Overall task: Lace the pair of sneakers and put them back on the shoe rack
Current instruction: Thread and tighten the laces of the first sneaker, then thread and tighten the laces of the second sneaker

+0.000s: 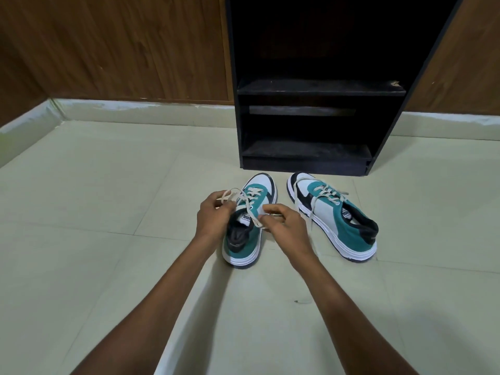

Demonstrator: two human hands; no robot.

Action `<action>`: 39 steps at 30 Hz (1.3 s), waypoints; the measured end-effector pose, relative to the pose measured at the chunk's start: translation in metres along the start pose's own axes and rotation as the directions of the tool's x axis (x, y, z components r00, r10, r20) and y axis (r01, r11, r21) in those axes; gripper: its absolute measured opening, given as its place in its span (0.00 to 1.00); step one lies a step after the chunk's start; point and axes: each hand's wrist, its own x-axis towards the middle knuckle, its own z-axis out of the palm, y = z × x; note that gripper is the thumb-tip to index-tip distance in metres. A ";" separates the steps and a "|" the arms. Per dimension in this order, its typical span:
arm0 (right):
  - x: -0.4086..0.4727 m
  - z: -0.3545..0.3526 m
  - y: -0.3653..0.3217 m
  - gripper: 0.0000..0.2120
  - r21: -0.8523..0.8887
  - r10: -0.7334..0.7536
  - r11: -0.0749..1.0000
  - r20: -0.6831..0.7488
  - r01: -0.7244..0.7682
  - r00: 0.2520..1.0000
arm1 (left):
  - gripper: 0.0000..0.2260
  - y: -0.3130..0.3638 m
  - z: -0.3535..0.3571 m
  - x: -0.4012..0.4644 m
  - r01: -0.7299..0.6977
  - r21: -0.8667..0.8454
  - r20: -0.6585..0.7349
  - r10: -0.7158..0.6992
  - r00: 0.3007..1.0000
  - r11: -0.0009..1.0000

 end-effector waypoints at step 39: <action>0.020 -0.142 0.013 0.06 0.188 0.219 0.972 -0.524 -0.139 0.823 | 0.08 0.039 0.190 -0.046 -0.087 0.179 0.247 0.041 0.968 0.980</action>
